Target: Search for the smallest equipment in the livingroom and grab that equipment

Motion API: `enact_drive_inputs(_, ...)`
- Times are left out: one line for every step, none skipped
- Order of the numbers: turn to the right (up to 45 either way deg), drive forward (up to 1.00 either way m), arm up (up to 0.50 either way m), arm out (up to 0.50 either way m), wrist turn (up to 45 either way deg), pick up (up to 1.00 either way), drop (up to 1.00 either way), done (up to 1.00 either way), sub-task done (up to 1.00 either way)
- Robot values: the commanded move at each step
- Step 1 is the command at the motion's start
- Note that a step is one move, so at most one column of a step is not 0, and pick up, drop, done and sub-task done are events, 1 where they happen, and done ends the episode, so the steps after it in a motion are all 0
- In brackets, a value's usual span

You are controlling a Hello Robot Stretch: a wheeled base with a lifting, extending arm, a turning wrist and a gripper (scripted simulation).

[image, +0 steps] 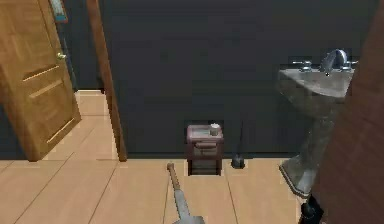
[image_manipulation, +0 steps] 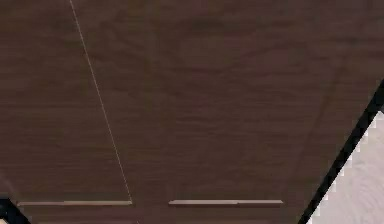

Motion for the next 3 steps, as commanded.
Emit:
enact_drive_inputs(-33.0, 0.0, 0.0, 0.0, 0.0, 0.0, 0.0, 0.0, 0.0)
enact_drive_inputs(0.0, 1.0, 0.0, 0.0, 0.0, 0.0, 0.0, 0.0, 0.0)
enact_drive_inputs(-3.0, 0.0, 0.0, 0.0, 0.0, 0.0, 0.0, 0.0, 0.0)
